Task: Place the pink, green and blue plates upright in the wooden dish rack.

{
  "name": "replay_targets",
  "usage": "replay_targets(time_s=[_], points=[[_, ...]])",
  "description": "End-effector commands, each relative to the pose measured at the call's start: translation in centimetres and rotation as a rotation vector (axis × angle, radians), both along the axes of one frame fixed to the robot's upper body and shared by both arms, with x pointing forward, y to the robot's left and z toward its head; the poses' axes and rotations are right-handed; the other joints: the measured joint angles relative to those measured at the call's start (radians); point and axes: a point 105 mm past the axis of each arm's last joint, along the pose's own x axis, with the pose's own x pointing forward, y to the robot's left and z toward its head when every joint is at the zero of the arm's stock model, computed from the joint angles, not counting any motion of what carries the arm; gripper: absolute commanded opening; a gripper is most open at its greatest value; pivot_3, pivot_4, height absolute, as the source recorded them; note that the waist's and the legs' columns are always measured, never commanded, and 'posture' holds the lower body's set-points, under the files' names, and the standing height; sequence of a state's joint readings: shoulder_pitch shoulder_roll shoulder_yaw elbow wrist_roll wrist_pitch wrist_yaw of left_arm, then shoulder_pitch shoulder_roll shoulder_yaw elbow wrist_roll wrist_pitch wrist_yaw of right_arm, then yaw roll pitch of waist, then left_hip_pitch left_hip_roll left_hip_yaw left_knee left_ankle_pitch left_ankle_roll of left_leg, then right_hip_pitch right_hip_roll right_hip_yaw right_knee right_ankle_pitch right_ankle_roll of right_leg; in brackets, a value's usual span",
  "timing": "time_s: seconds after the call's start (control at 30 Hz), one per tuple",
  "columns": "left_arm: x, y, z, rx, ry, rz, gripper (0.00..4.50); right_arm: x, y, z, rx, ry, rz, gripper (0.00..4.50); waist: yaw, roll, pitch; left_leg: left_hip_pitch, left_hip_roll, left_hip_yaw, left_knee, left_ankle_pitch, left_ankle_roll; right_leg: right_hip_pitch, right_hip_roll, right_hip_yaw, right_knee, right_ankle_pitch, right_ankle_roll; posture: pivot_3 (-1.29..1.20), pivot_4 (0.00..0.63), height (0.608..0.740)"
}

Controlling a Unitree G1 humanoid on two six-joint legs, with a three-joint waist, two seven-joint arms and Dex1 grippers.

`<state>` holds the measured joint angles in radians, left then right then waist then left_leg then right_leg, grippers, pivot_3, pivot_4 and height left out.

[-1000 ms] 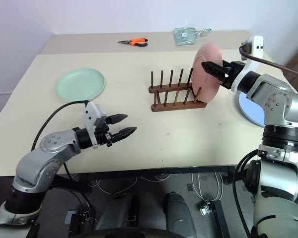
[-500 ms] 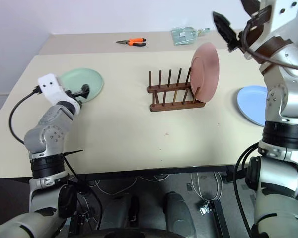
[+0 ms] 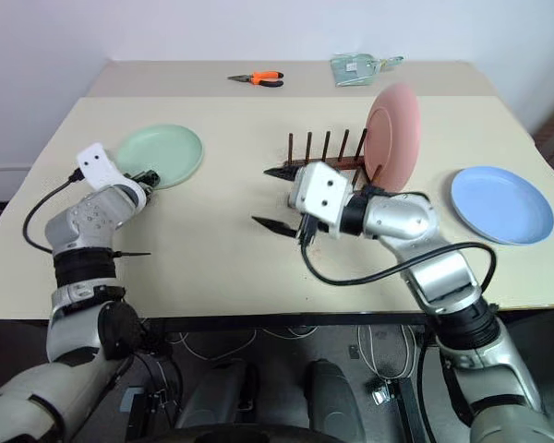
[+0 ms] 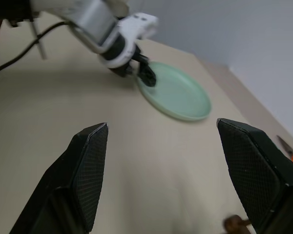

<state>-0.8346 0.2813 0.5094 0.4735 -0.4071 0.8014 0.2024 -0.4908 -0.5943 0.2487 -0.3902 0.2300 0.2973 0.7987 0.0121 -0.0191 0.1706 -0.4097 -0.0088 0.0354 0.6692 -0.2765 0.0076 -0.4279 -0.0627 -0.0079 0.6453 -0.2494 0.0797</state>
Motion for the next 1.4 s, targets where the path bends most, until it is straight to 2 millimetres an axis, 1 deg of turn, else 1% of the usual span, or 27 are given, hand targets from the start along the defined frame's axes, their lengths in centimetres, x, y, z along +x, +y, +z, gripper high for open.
replay_targets(time_s=[0.03, 0.13, 0.17, 0.23, 0.27, 0.3, 0.37, 0.4, 0.5, 0.53, 0.6, 0.7, 0.9, 1.0, 1.03, 1.1, 1.17, 1.33, 1.37, 1.4], points=[[0.7, 0.6, 1.8, -0.022, -0.064, 0.002, 1.72, -0.8, 0.8, 0.8, 0.015, -0.060, 0.022, 3.61, -0.001, 0.000, 0.000, 0.000, 0.000, 0.000, 0.000, 0.000, 0.000, 0.000, 0.000, 0.000, 0.000, 0.000, 0.000, 0.00, 0.150, 0.740], [0.7, 1.2, 1.8, -0.037, -0.062, 0.029, 0.21, -0.6, 0.6, 0.9, 0.025, -0.063, -0.002, 3.61, -0.001, 0.000, 0.000, 0.000, 0.000, 0.000, 0.000, 0.000, 0.000, 0.000, 0.000, 0.000, 0.000, 0.000, 0.000, 0.00, 0.150, 0.740], [0.7, 1.4, 1.9, -0.039, -0.063, 0.035, 0.09, -0.4, 0.4, 0.9, 0.024, -0.070, -0.015, 3.61, -0.001, 0.000, 0.000, 0.000, 0.000, 0.000, 0.000, 0.000, 0.000, 0.000, 0.000, 0.000, 0.000, 0.000, 0.000, 0.00, 0.150, 0.740], [0.6, 1.2, 2.3, -0.026, -0.080, 0.017, 0.09, 0.1, -0.1, 0.9, 0.012, -0.083, -0.046, 3.61, -0.003, 0.000, 0.000, 0.000, 0.000, 0.000, 0.000, 0.000, 0.000, 0.000, 0.000, 0.000, 0.000, 0.000, 0.000, 0.00, 0.150, 0.740], [0.7, 0.8, 2.8, -0.001, -0.105, -0.011, 0.09, 0.5, -0.3, 0.8, -0.001, -0.084, -0.063, 3.61, -0.004, 0.000, 0.000, 0.000, 0.000, 0.000, -0.001, 0.000, 0.000, 0.000, 0.000, 0.000, 0.000, 0.000, 0.000, 0.00, 0.150, 0.740], [0.8, 0.2, 3.8, 0.028, -0.155, -0.045, 0.09, 1.0, -0.6, 0.7, -0.017, -0.084, -0.078, 3.61, -0.004, 0.000, 0.000, 0.000, 0.000, 0.000, -0.001, 0.000, 0.000, 0.000, 0.000, 0.000, 0.000, 0.000, 0.000, 0.00, 0.150, 0.740], [0.8, -1.7, 6.7, 0.065, -0.297, -0.139, 0.00, 2.0, -1.0, 0.7, -0.058, -0.098, -0.118, 4.15, -0.003, 0.000, 0.000, 0.000, 0.000, 0.000, -0.001, 0.000, -0.001, -0.001, 0.000, 0.000, 0.000, 0.000, 0.000, 0.00, 0.150, 0.740], [0.4, -3.2, 8.6, 0.085, -0.373, -0.200, 0.00, 2.7, -1.1, 1.3, -0.082, -0.147, -0.137, 4.44, -0.003, 0.000, 0.000, 0.000, 0.000, 0.000, -0.001, 0.001, -0.001, -0.001, 0.000, 0.000, 0.000, 0.000, 0.000, 0.00, 0.150, 0.740], [-0.7, -5.7, 11.6, 0.115, -0.478, -0.297, 0.00, 4.0, -1.1, 2.5, -0.141, -0.267, -0.170, 4.48, 0.001, -0.001, 0.000, 0.000, 0.000, 0.000, -0.001, 0.001, -0.002, -0.001, -0.001, 0.000, 0.000, 0.000, 0.000, 0.00, 0.150, 0.740], [-1.2, -6.8, 12.8, 0.096, -0.512, -0.327, 0.00, 4.7, -1.1, 2.8, -0.186, -0.330, -0.184, 4.48, 0.000, -0.001, 0.000, 0.000, 0.000, 0.000, -0.001, 0.001, -0.002, -0.001, -0.001, 0.000, 0.000, 0.000, 0.000, 0.00, 0.150, 0.740], [-2.2, -8.6, 14.6, 0.088, -0.557, -0.384, 0.00, 5.9, -1.1, 3.3, -0.259, -0.434, -0.209, 4.48, -0.002, -0.001, 0.000, 0.000, 0.000, 0.000, -0.001, 0.001, -0.002, -0.001, -0.001, 0.001, 0.000, 0.000, 0.000, 0.00, 0.150, 0.740], [-3.6, -10.8, 15.9, 0.076, -0.580, -0.454, 0.00, 7.3, -1.4, 3.7, -0.332, -0.550, -0.241, 4.48, -0.005, -0.001, 0.000, 0.000, 0.000, 0.000, -0.002, 0.001, -0.002, -0.001, -0.001, 0.000, 0.000, 0.000, 0.000, 0.00, 0.150, 0.740], [-5.1, -13.3, 17.0, 0.031, -0.577, -0.529, 0.00, 8.7, -1.6, 3.5, -0.409, -0.680, -0.266, 4.48, -0.008, -0.001, 0.000, 0.000, 0.000, 0.000, -0.002, 0.002, -0.003, -0.001, 0.000, 0.001, 0.000, 0.000, 0.000, 0.00, 0.150, 0.740], [-5.5, -13.9, 17.4, 0.019, -0.576, -0.553, 0.00, 9.3, -2.1, 3.3, -0.454, -0.756, -0.292, 4.48, -0.008, -0.001, 0.000, 0.000, 0.000, 0.000, -0.001, 0.002, -0.003, -0.001, 0.001, 0.001, 0.000, 0.000, 0.000, 0.00, 0.150, 0.740], [-5.6, -14.1, 17.3, 0.012, -0.573, -0.559, 0.00, 9.5, -2.3, 3.4, -0.459, -0.774, -0.303, 4.24, -0.008, -0.001, 0.000, 0.000, 0.000, 0.000, -0.001, 0.002, -0.003, -0.001, 0.001, 0.001, 0.000, 0.000, 0.000, 0.00, 0.150, 0.740], [-5.6, -14.2, 17.0, 0.002, -0.555, -0.562, 0.00, 9.6, -2.5, 3.5, -0.465, -0.803, -0.314, 3.62, -0.008, -0.001, 0.000, 0.000, 0.000, 0.000, -0.001, 0.002, -0.004, -0.001, 0.001, 0.001, 0.000, 0.000, 0.000, 0.00, 0.150, 0.740], [-5.6, -14.2, 16.7, 0.010, -0.539, -0.567, 0.00, 9.7, -2.5, 3.6, -0.467, -0.820, -0.319, 2.70, -0.008, -0.001, 0.000, 0.000, 0.000, 0.000, -0.001, 0.002, -0.004, -0.001, 0.001, 0.001, 0.000, 0.000, 0.000, 0.00, 0.150, 0.740], [-5.6, -14.6, 16.1, -0.027, -0.516, -0.589, 0.00, 9.7, -2.8, 4.6, -0.463, -0.912, -0.362, 0.30, -0.008, -0.001, 0.000, 0.000, 0.000, 0.000, -0.001, 0.003, -0.005, -0.001, 0.001, 0.001, 0.000, 0.000, 0.000, 0.00, 0.150, 0.740], [-5.6, -14.6, 16.1, -0.041, -0.518, -0.590, 0.00, 9.7, -2.9, 4.8, -0.460, -0.924, -0.371, 0.02, -0.008, -0.001, 0.000, 0.000, 0.000, 0.000, -0.001, 0.003, -0.005, -0.001, 0.001, 0.001, 0.000, 0.000, 0.000, 0.00, 0.150, 0.740], [-5.7, -14.7, 16.3, -0.074, -0.536, -0.596, 0.00, 9.7, -3.0, 5.0, -0.457, -0.936, -0.380, 0.02, -0.008, -0.001, 0.000, 0.000, 0.000, 0.000, -0.001, 0.003, -0.005, -0.001, 0.001, 0.001, 0.000, 0.000, 0.000, 0.00, 0.150, 0.740]])
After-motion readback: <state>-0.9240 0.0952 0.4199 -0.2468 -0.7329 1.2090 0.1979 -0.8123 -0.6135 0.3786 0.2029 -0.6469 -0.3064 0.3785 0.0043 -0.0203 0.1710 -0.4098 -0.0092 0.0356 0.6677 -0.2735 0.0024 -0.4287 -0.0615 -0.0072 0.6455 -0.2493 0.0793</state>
